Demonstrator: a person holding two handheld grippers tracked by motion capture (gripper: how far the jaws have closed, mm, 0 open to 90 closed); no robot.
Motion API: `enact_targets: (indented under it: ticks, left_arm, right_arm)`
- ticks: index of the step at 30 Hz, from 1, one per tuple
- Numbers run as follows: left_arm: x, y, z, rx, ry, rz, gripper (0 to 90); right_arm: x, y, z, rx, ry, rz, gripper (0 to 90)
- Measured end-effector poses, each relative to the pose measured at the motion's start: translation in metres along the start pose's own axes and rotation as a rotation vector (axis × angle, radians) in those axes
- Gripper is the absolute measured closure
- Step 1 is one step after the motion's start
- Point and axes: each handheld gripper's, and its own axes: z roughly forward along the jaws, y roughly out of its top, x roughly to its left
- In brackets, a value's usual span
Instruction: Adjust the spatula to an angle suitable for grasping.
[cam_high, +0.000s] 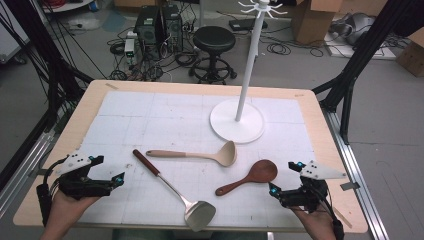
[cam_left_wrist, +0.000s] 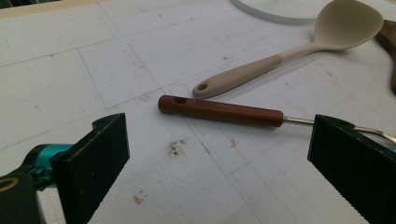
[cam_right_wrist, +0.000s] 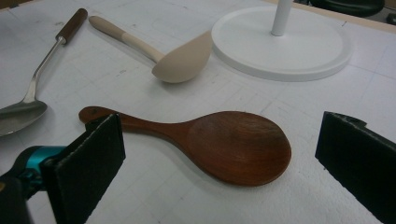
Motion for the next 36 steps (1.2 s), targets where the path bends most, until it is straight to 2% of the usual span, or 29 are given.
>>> enact_targets:
  ticks: [11, 23, 36]
  left_arm:
    - [0.0008, -0.0002, 0.0038, 0.01, 0.001, -0.005, 6.0]
    - [0.0012, 0.0005, 0.0067, 0.009, -0.012, -0.009, 6.0]
    - [-0.0012, 0.0018, 0.0085, 0.012, -0.026, 0.009, 6.0]
  right_arm:
    - [-0.005, -0.0009, 0.0048, 0.001, 0.015, 0.01, 0.5]
    - [-0.0061, -0.0023, 0.0048, 0.001, 0.012, 0.014, 0.5]
    - [-0.0006, 0.0003, 0.0037, 0.005, 0.015, 0.007, 0.5]
